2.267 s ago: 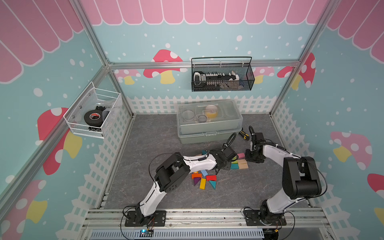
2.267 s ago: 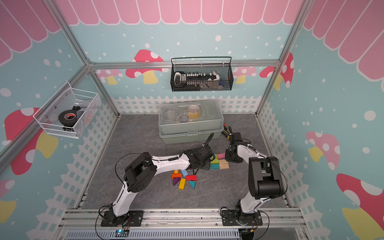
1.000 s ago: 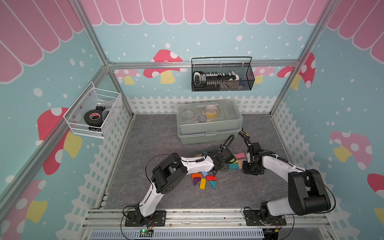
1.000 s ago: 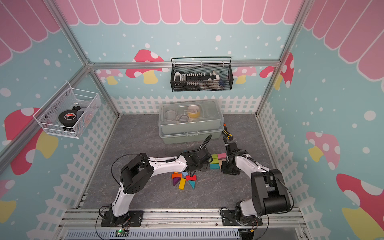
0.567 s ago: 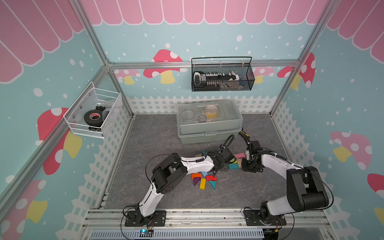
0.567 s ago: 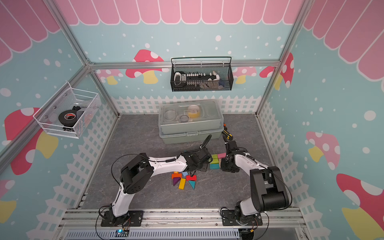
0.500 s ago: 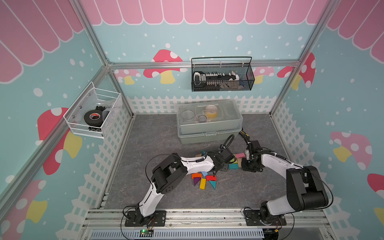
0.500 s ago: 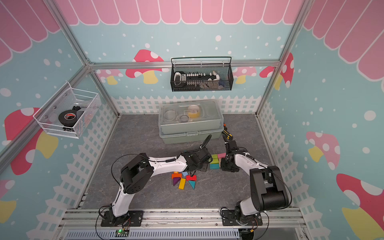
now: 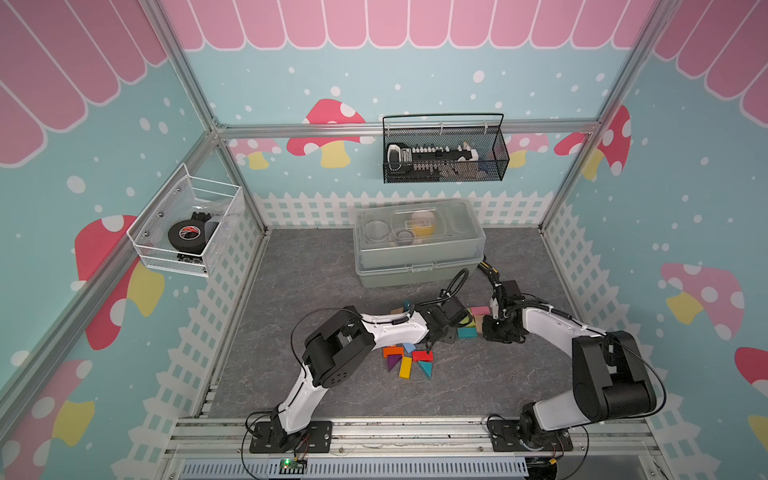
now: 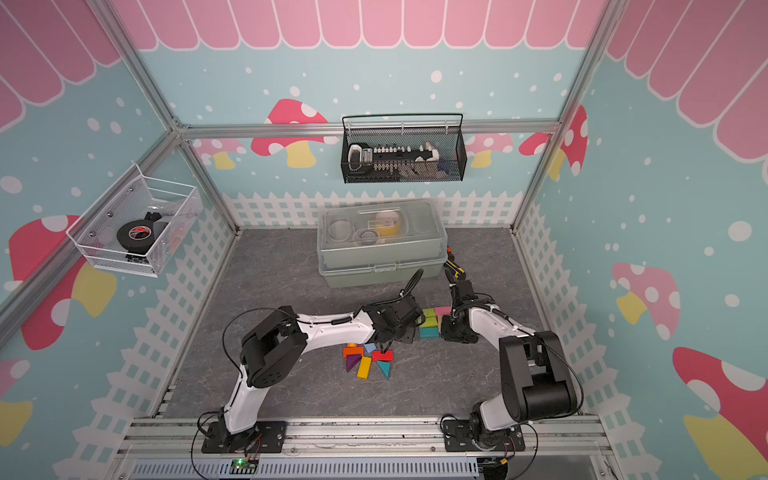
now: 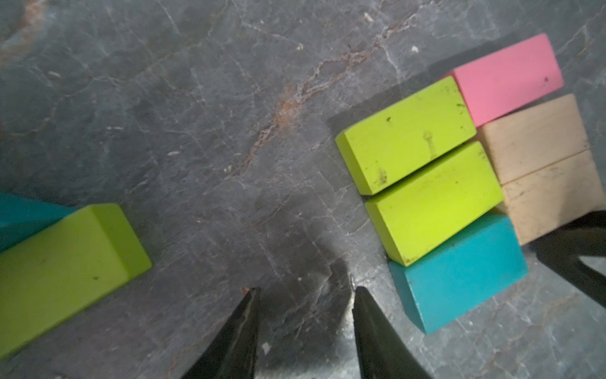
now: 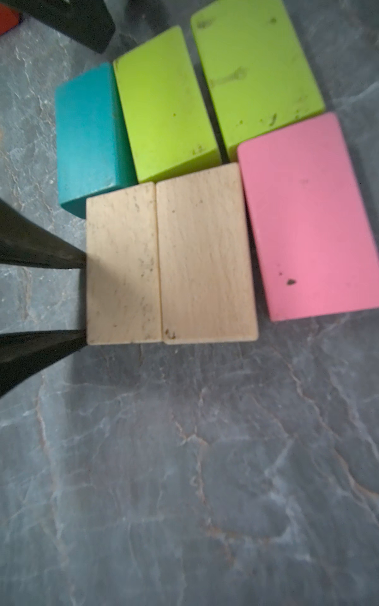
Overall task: Assemble a piece of candy with building blocks
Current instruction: Adjust the building block at the center of the board.
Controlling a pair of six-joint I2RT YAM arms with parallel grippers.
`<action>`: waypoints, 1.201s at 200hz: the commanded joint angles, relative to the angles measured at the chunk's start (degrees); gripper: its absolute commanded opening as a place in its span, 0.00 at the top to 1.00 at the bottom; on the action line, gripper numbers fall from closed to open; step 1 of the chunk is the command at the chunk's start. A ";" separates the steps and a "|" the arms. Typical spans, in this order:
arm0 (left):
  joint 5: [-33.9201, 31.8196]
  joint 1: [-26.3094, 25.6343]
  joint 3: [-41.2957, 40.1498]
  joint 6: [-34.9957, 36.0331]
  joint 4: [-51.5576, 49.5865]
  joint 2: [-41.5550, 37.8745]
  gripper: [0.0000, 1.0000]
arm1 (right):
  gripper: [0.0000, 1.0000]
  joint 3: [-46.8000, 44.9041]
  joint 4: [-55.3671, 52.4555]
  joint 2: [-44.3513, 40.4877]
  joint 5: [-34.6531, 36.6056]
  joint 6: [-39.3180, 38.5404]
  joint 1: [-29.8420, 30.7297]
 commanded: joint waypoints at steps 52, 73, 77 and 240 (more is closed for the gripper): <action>-0.12 -0.31 0.27 0.50 0.29 0.12 0.54 | 0.67 0.25 -4.47 -0.51 6.73 -0.12 0.31; -0.16 -0.35 0.20 0.50 0.27 0.05 0.54 | 0.67 0.88 -4.28 0.00 8.52 -0.03 0.28; -0.16 -0.31 0.20 0.50 0.32 0.08 0.53 | 0.67 1.02 -4.11 0.25 8.46 -0.03 0.25; -0.41 -0.32 0.20 0.58 0.31 -0.15 0.53 | 0.67 4.68 -6.55 -2.79 3.37 -1.30 0.25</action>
